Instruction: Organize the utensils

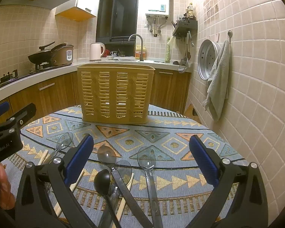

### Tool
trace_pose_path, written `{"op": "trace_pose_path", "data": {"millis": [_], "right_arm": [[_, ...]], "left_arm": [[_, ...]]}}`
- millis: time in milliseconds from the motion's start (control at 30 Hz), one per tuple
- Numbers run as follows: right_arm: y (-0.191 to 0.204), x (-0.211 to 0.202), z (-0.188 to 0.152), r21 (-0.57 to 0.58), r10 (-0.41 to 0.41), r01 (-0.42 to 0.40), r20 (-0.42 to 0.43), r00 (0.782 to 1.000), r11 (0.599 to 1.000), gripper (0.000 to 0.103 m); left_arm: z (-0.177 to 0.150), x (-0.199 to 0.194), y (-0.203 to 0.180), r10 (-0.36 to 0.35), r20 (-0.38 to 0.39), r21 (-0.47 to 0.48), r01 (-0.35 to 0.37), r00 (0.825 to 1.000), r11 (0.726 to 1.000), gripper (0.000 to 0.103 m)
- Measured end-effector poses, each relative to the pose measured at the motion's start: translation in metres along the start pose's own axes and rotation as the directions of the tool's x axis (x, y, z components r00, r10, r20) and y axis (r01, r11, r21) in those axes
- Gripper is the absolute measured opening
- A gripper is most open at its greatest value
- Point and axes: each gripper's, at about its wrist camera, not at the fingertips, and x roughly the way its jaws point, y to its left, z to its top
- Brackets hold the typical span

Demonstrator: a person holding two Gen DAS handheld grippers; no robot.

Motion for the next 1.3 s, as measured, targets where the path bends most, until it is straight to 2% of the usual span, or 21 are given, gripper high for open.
{"op": "trace_pose_path", "data": {"millis": [400,700,1300], "right_arm": [[-0.0016,0.001,0.0011,0.001,-0.002,0.002,0.0,1.0,1.0,0.096],[0.0029,-0.003,0.003,0.001,-0.004,0.004,0.009,1.0,1.0,0.096],[0.0015,-0.0019,0.0004,-0.009,-0.003,0.003,0.012,1.0,1.0,0.096]], "left_arm": [[-0.0026,-0.0007,0.0015,0.0,0.001,-0.011,0.0,1.0,1.0,0.096],[-0.0018,-0.0017,-0.0007,-0.041,0.007,-0.006,0.041,0.999,0.999,0.095],[0.0008,-0.0016,0.0002,-0.037,0.002,-0.002,0.037,0.999,0.999,0.096]]}}
